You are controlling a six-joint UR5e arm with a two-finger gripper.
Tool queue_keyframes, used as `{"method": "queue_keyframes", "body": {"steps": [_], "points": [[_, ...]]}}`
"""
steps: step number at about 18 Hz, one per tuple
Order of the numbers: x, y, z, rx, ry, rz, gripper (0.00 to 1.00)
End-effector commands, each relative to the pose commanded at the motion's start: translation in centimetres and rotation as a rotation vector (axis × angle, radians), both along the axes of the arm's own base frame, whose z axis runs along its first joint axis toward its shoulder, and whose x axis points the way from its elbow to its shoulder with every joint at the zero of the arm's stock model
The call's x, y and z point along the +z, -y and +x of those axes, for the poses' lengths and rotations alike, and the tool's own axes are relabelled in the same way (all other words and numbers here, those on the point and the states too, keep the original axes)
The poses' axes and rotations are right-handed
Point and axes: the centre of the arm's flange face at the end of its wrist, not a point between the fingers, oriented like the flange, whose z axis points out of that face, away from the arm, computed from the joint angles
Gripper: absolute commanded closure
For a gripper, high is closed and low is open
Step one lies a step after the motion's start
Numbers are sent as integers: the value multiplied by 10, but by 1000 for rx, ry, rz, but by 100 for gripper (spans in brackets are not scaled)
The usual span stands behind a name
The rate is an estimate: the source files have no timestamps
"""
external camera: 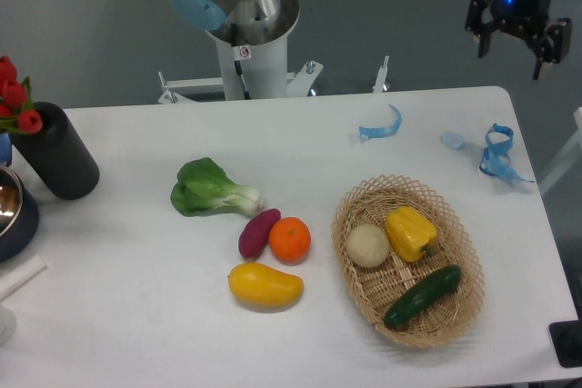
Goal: Pick up the yellow pepper from the basket
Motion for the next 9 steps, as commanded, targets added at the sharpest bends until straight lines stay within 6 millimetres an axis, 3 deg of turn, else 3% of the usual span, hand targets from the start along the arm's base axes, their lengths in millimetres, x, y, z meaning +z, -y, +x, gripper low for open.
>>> {"method": "queue_keyframes", "body": {"steps": [4, 9], "points": [[-2, -1, 0, 0, -18, 2, 0], [-19, -2, 11, -1, -49, 3, 0]]}}
